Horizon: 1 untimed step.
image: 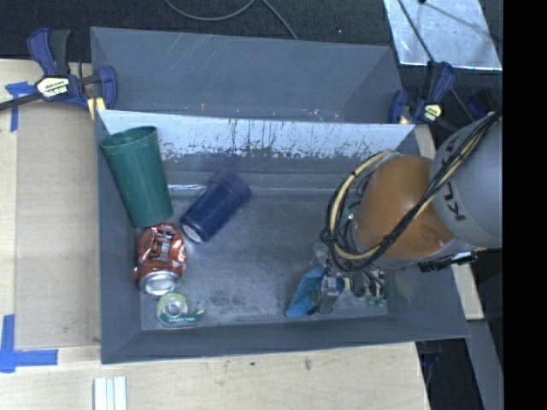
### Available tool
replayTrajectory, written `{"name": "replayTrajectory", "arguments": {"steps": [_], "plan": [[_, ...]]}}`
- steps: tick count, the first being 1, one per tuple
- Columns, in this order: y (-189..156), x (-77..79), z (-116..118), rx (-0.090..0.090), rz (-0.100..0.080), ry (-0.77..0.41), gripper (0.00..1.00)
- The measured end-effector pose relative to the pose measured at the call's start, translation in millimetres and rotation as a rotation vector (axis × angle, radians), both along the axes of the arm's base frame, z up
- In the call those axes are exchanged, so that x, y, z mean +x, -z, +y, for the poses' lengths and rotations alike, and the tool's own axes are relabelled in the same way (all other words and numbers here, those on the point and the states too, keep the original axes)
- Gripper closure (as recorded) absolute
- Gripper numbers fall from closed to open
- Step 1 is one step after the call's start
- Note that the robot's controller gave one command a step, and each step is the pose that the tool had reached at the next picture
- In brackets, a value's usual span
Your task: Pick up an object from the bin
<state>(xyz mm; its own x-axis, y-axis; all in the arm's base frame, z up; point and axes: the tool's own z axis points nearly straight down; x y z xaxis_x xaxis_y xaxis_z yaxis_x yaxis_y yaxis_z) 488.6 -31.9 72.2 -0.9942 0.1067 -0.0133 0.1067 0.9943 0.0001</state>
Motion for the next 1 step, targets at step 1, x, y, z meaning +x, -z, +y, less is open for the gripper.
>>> {"name": "replayTrajectory", "arguments": {"steps": [1], "plan": [[-73.0,12.7,1.7,0.0,-0.002,0.017,1.0]]}}
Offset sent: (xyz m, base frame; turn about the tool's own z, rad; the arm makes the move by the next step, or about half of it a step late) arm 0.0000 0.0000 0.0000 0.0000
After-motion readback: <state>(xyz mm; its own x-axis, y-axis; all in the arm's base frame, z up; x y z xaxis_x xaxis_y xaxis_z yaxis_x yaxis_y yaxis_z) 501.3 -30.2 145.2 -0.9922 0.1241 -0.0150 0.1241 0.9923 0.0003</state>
